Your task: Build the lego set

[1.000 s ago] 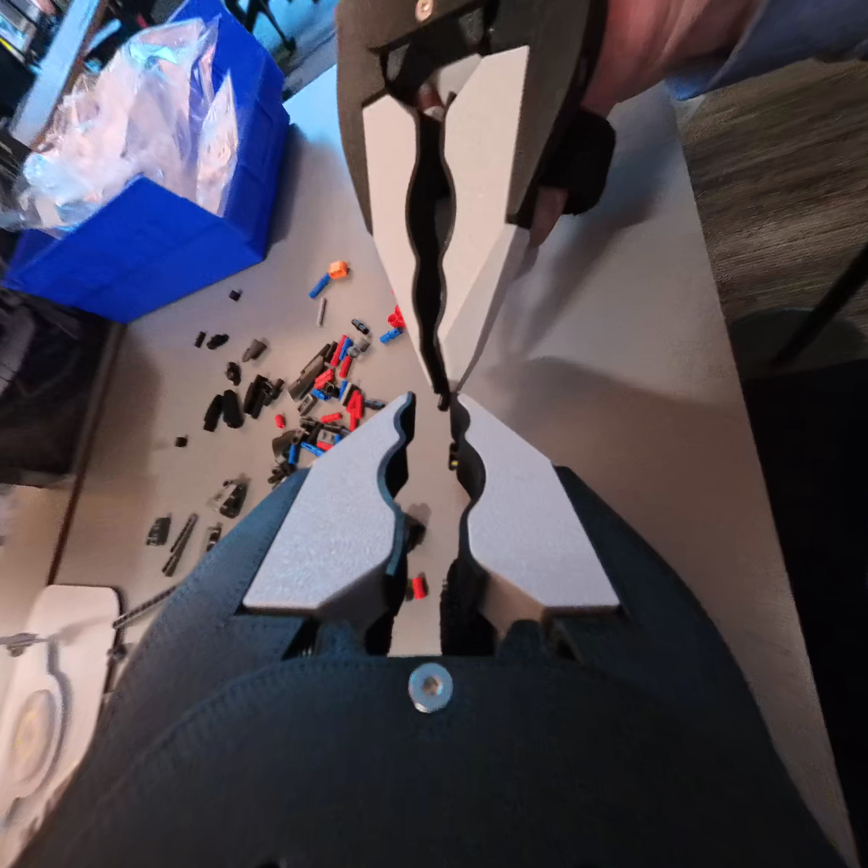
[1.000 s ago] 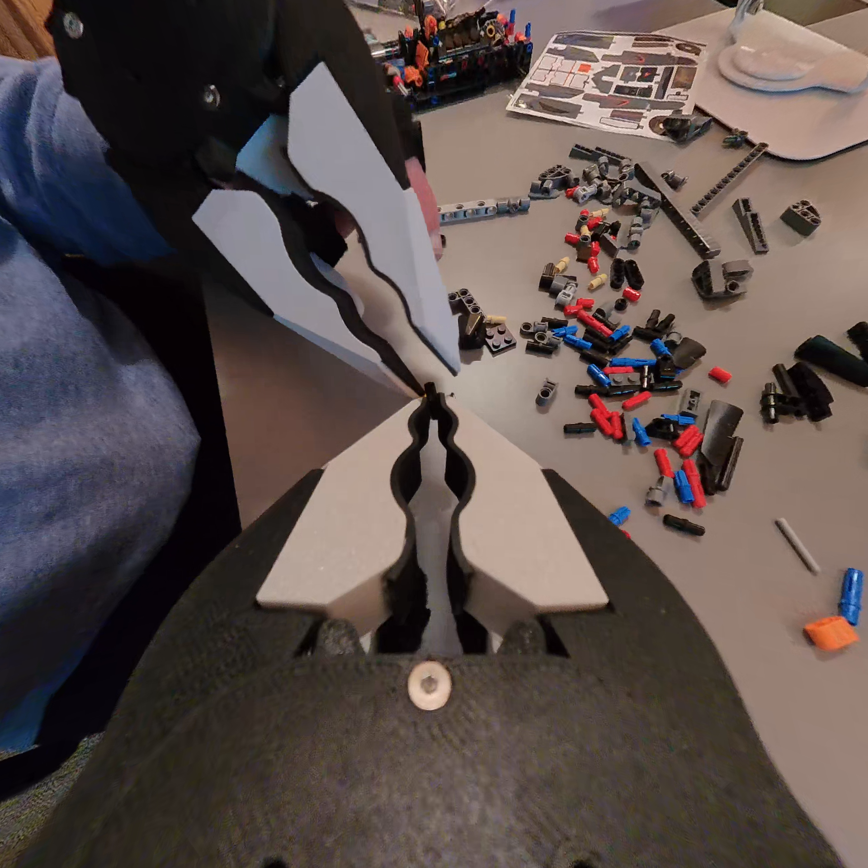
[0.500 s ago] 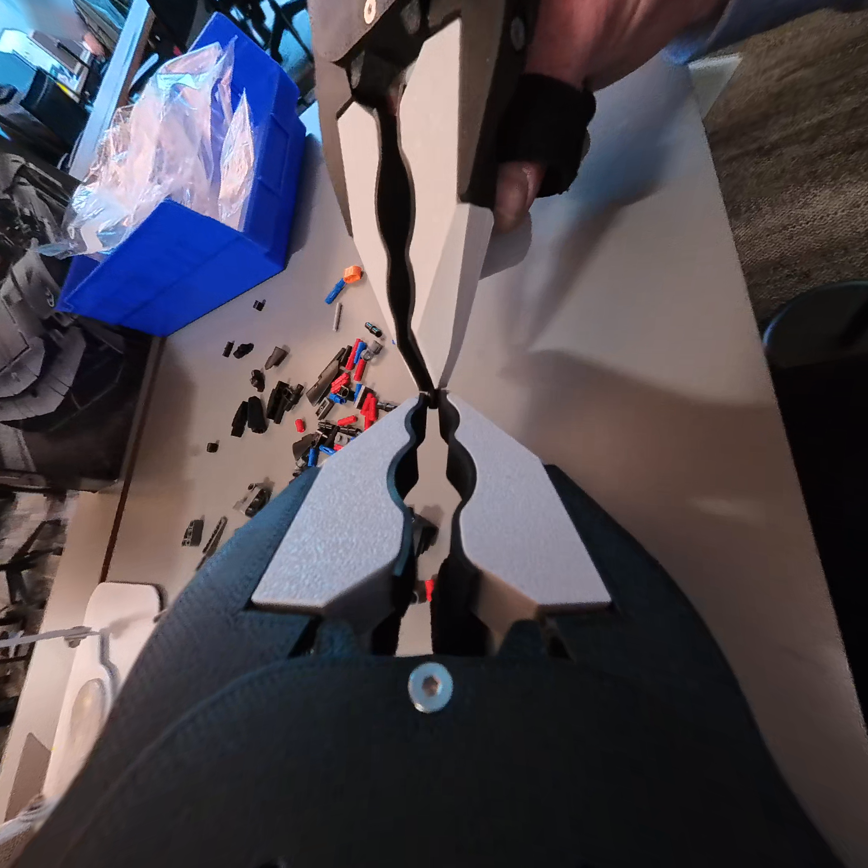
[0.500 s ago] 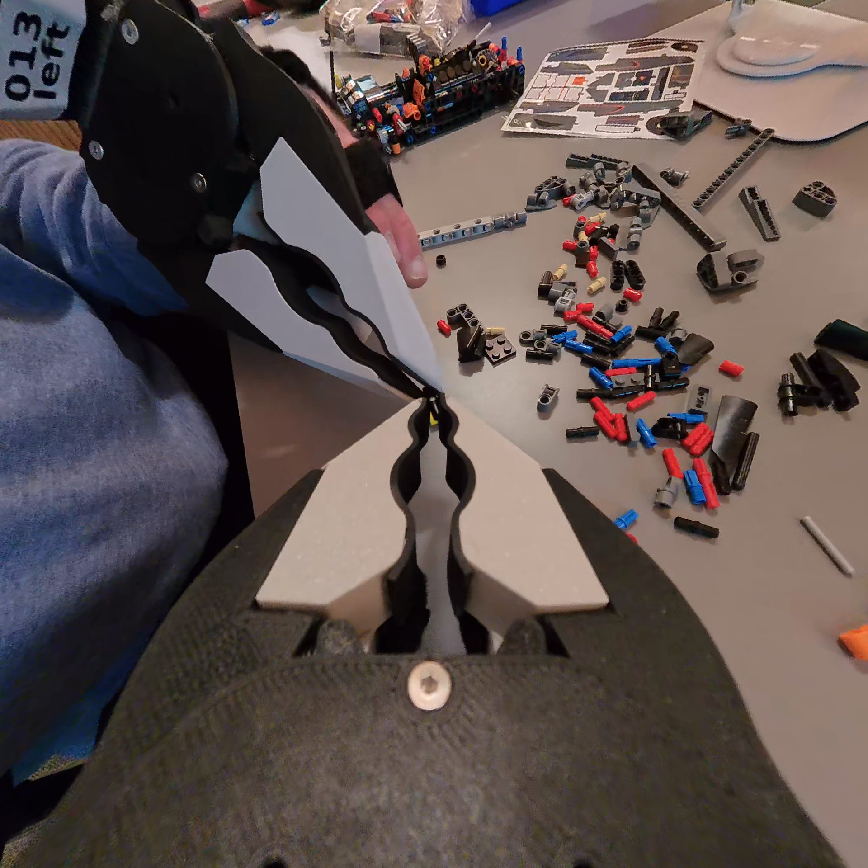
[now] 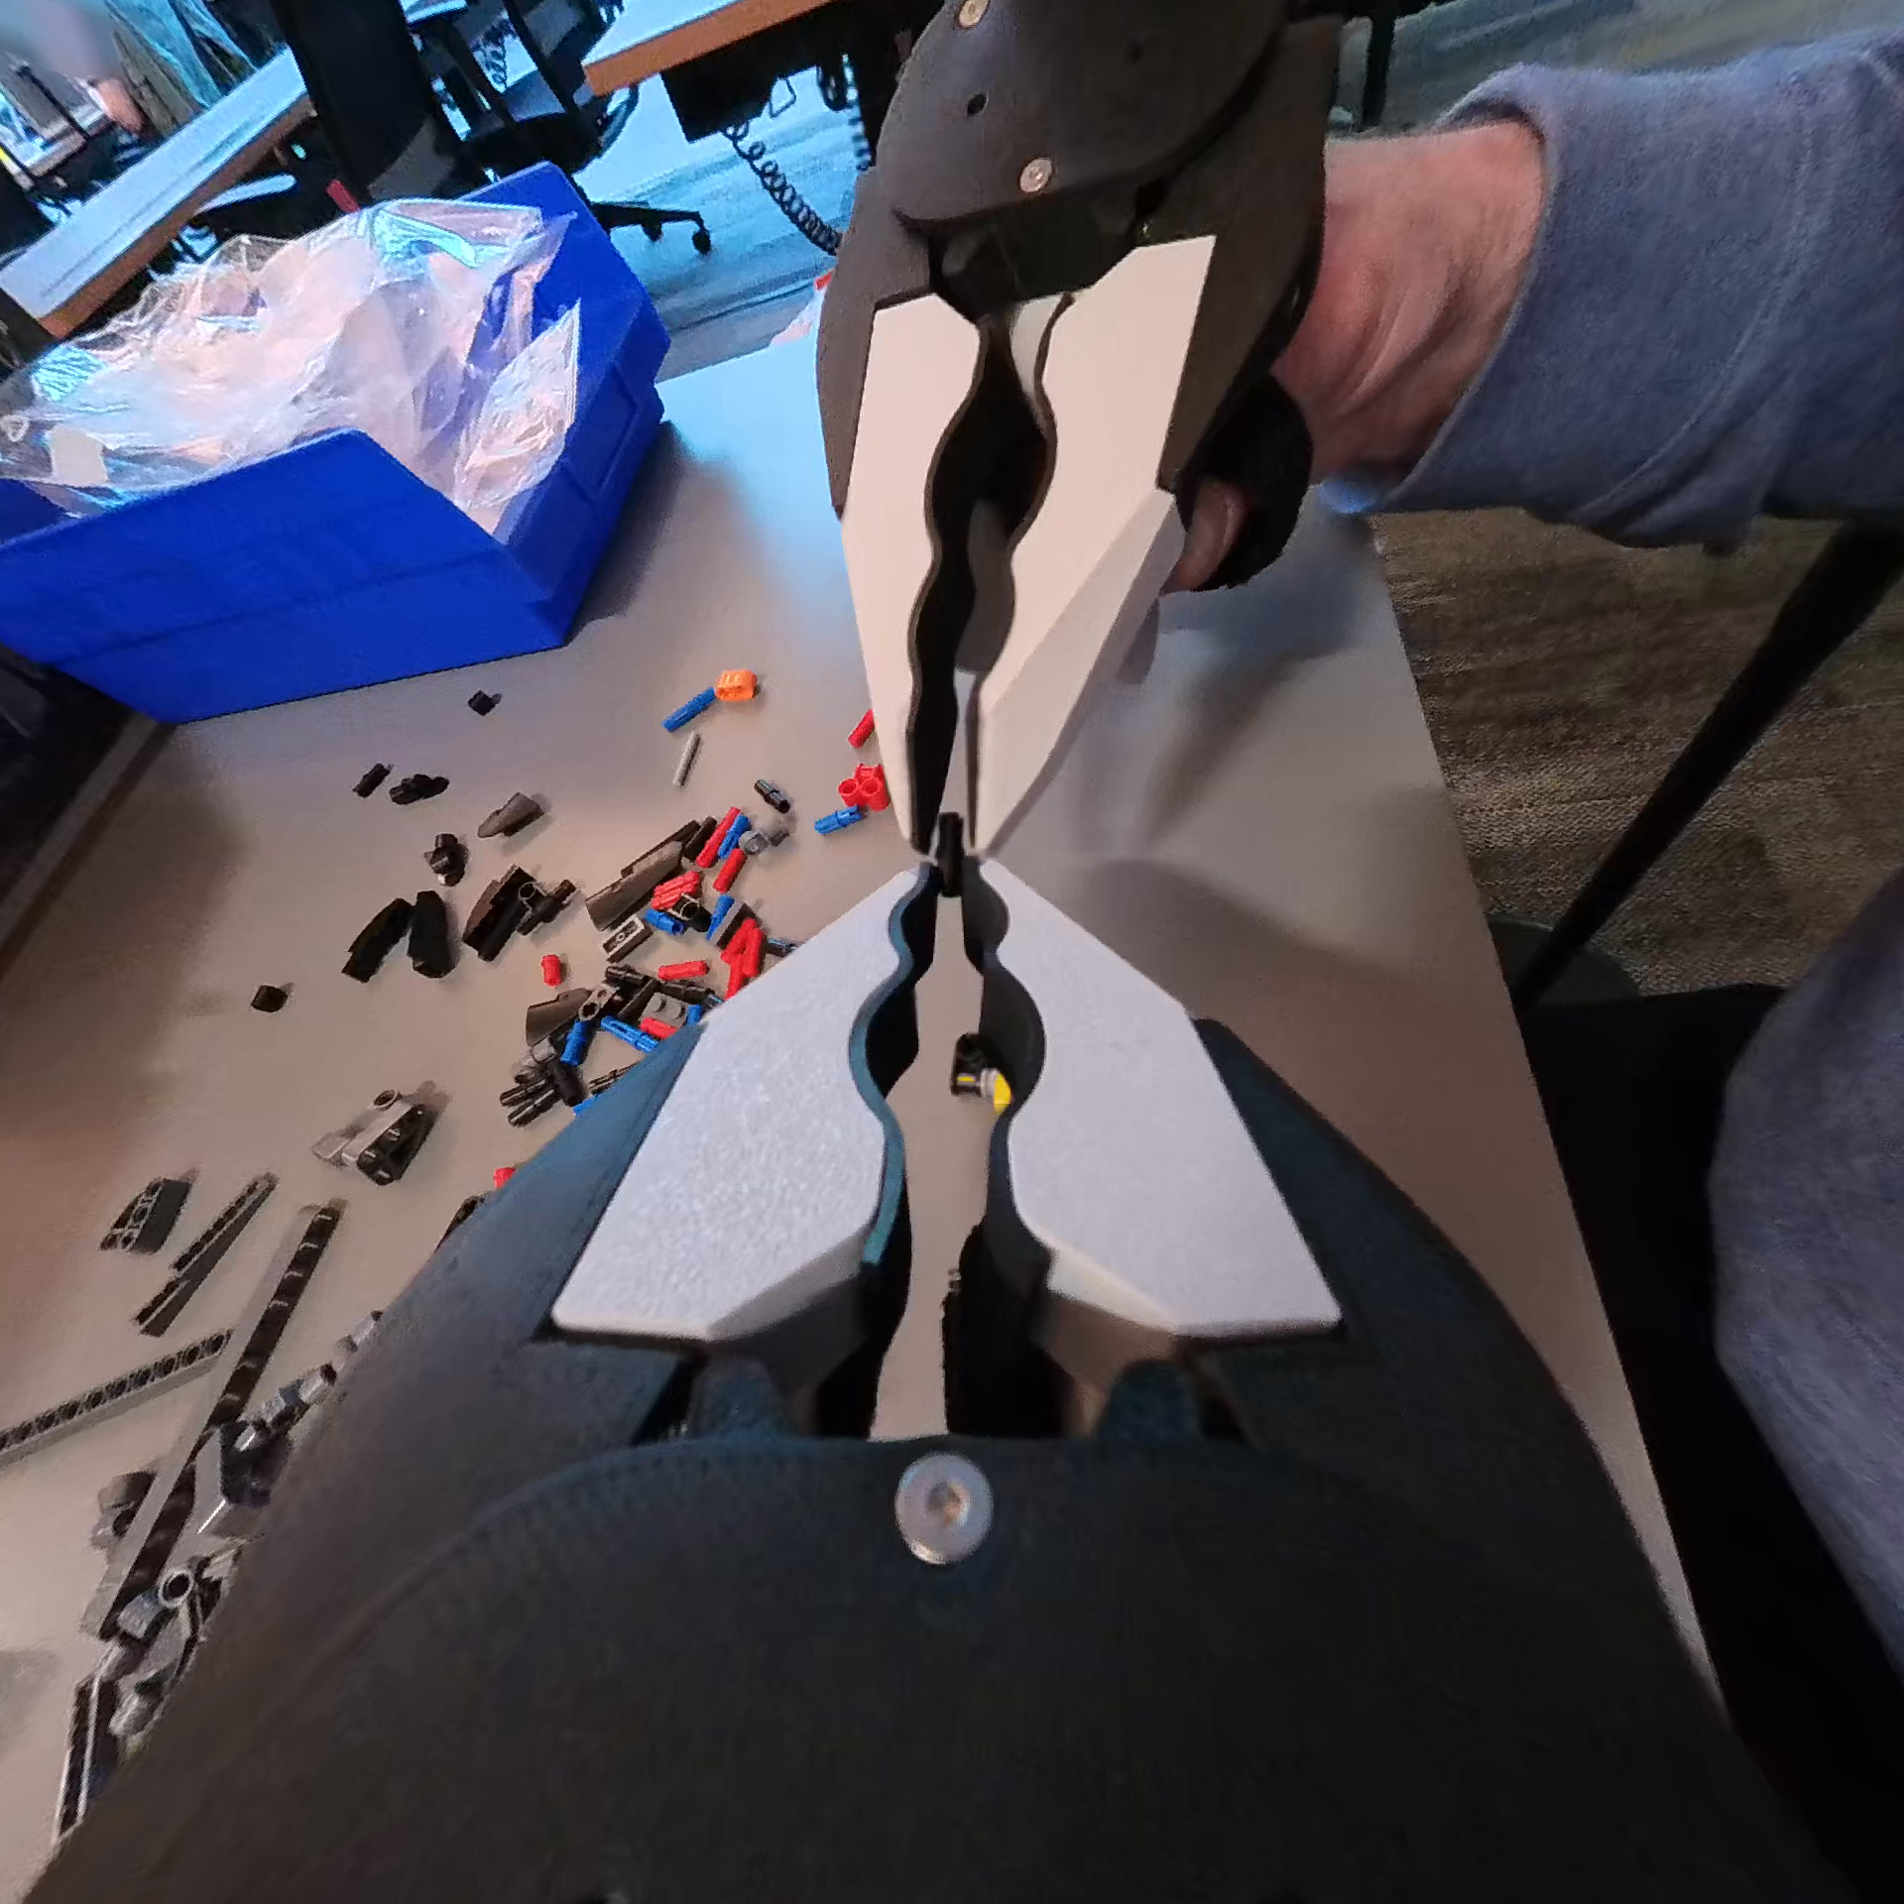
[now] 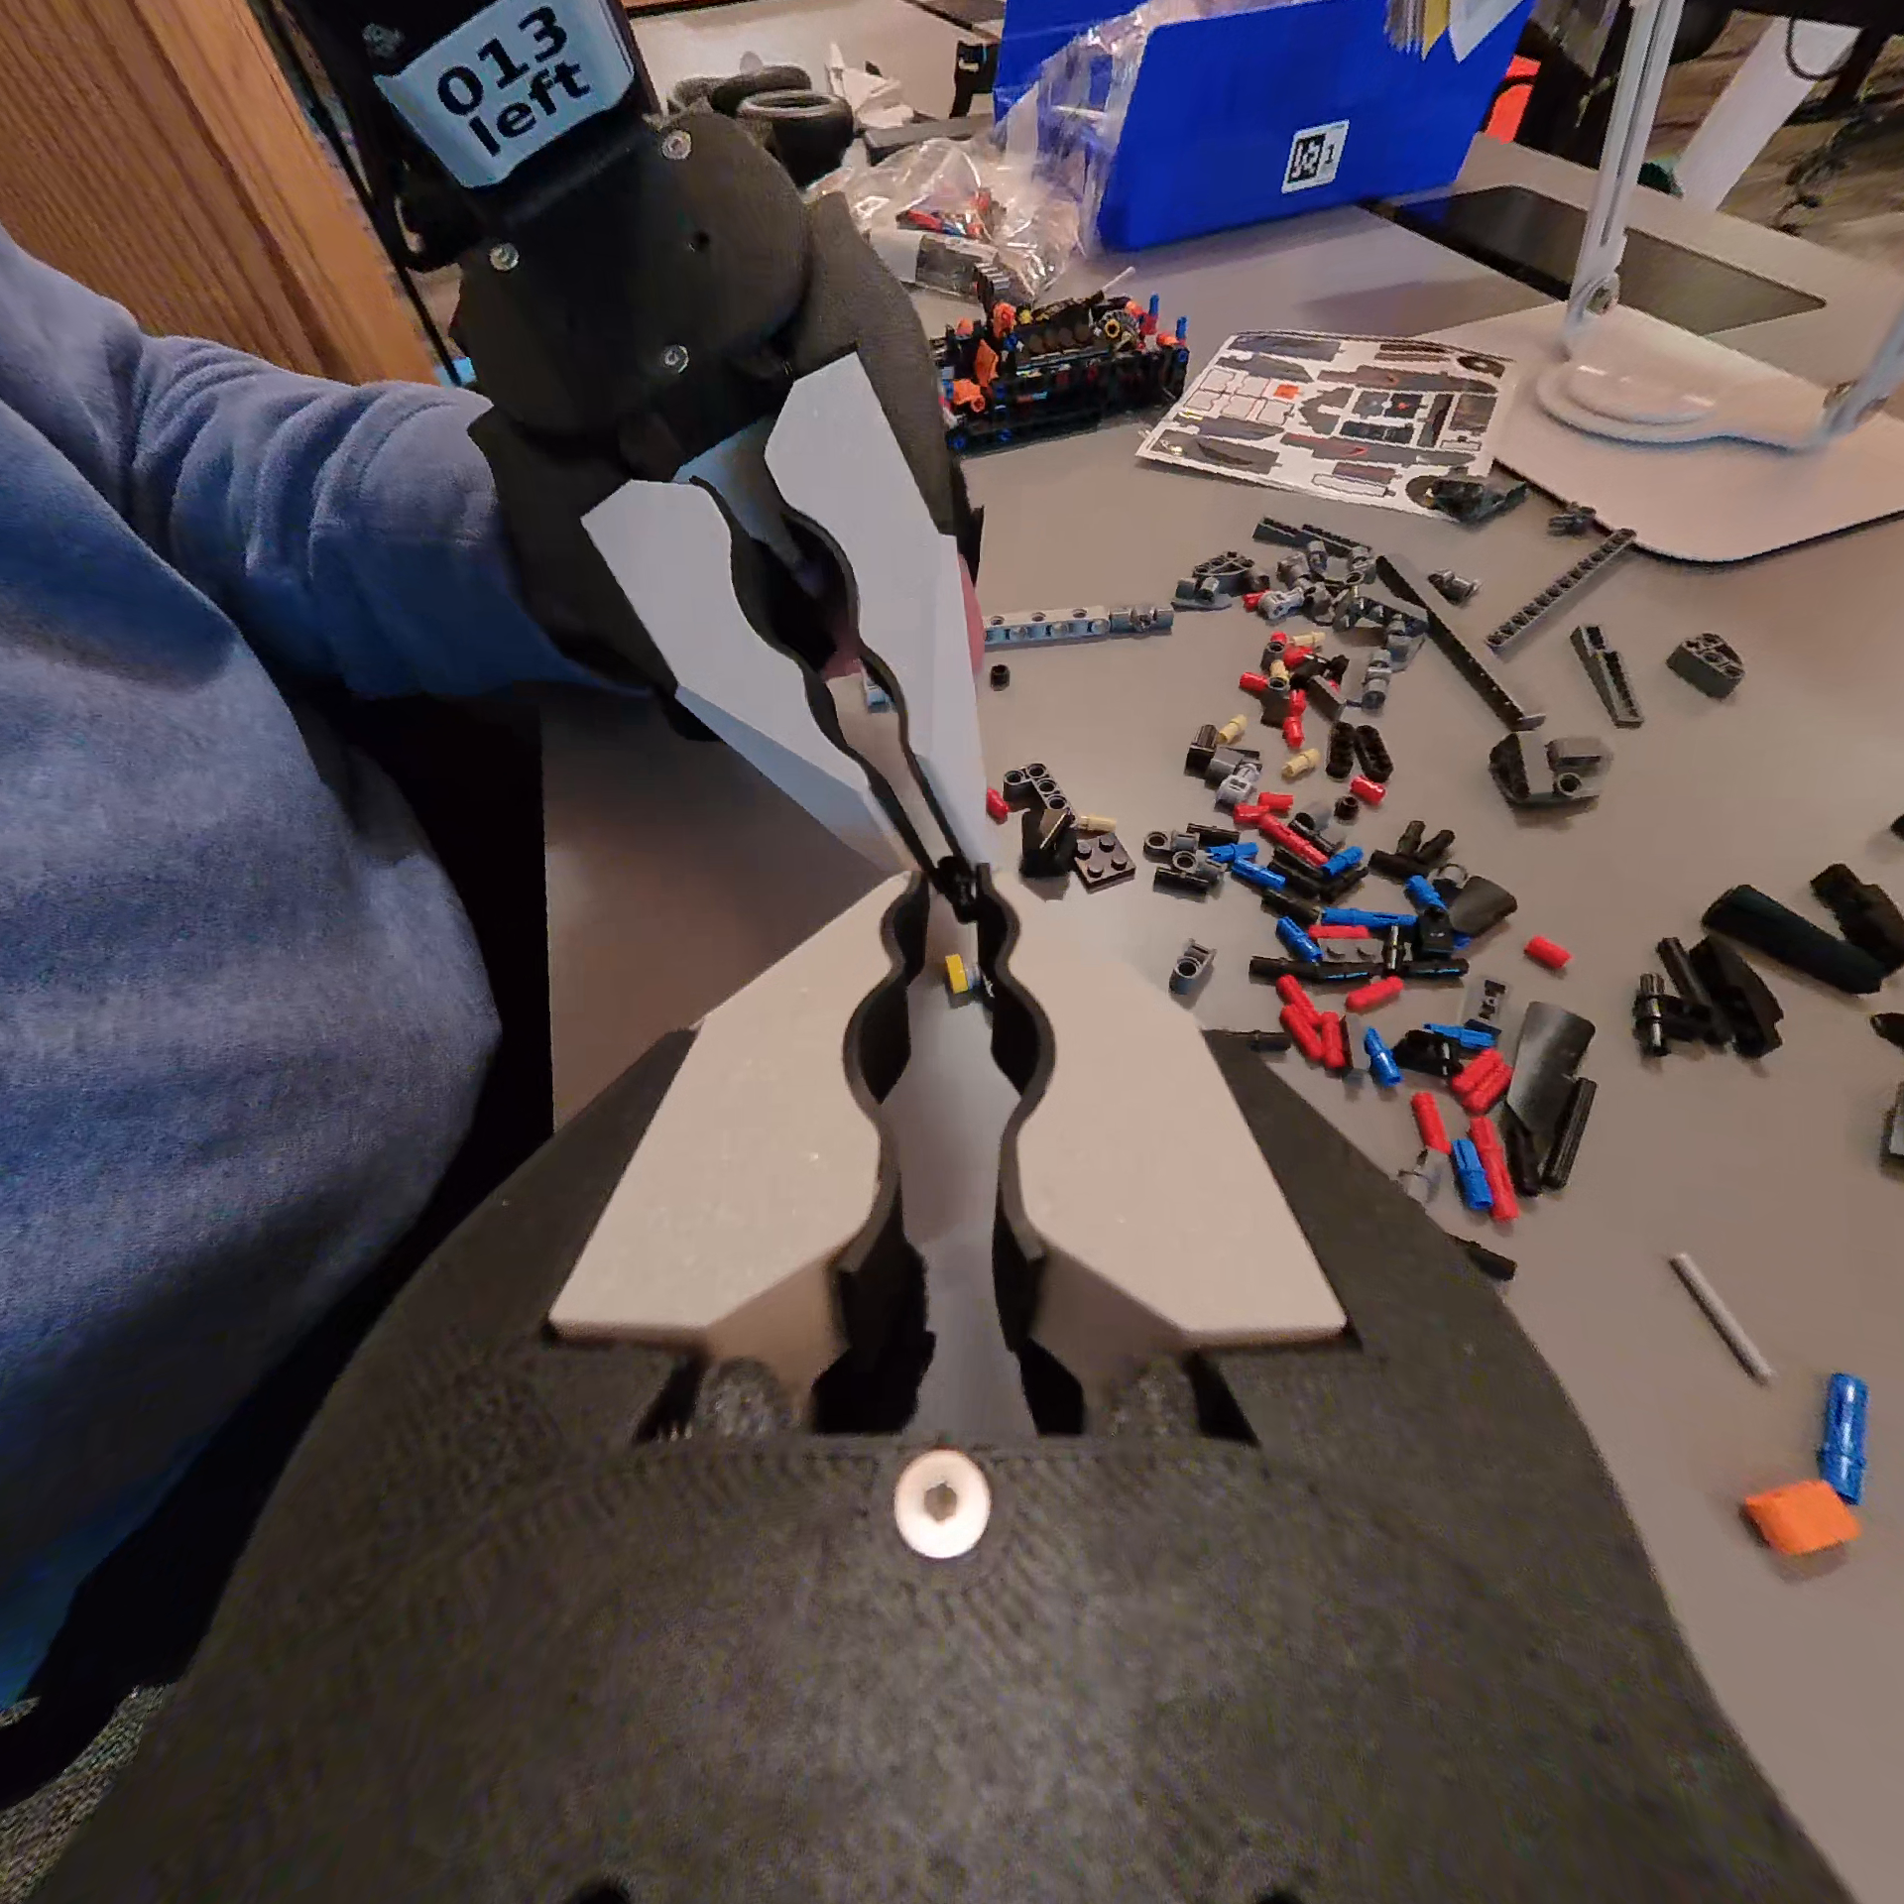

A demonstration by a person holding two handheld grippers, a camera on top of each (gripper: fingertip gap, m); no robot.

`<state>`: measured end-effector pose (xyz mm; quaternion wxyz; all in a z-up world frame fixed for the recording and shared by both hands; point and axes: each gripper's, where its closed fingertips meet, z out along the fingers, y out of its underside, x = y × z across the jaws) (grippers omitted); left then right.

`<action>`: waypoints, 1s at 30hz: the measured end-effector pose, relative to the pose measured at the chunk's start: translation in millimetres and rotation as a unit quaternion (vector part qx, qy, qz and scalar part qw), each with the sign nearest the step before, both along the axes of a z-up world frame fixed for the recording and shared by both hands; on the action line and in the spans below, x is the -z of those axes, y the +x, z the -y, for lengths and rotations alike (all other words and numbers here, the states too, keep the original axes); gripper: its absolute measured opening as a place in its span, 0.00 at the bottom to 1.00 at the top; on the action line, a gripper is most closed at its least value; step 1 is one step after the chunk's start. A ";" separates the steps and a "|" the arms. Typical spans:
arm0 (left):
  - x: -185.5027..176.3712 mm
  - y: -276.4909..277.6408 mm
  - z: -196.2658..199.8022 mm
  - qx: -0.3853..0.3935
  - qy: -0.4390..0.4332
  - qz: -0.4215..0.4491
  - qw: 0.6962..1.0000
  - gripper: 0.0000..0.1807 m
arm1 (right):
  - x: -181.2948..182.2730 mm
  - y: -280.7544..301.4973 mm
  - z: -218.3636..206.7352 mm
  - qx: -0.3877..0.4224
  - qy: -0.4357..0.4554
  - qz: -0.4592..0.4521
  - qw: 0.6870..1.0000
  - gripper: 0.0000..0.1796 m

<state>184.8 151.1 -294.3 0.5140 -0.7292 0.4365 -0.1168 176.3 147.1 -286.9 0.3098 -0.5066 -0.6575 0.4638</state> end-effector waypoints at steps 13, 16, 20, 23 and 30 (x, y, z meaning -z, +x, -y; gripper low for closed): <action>0.3 1.9 2.0 0.012 -0.003 0.008 1.000 0.02 | 3.8 2.6 0.6 -0.013 -0.012 0.001 1.000 0.01; 1.6 2.3 2.5 0.016 -0.006 0.008 1.000 0.02 | 4.9 3.2 1.2 -0.015 -0.011 0.004 1.000 0.01; 3.0 1.9 1.3 0.013 -0.009 0.005 1.000 0.02 | 6.5 3.0 0.0 -0.011 -0.006 0.007 1.000 0.01; 2.7 1.6 0.5 0.011 -0.010 0.008 1.000 0.02 | 6.5 2.7 -0.6 -0.007 -0.002 0.007 1.000 0.00; 8.2 -6.3 -2.0 -0.006 -0.024 -0.015 1.000 0.05 | 5.9 2.7 -2.9 -0.001 0.003 0.006 1.000 0.00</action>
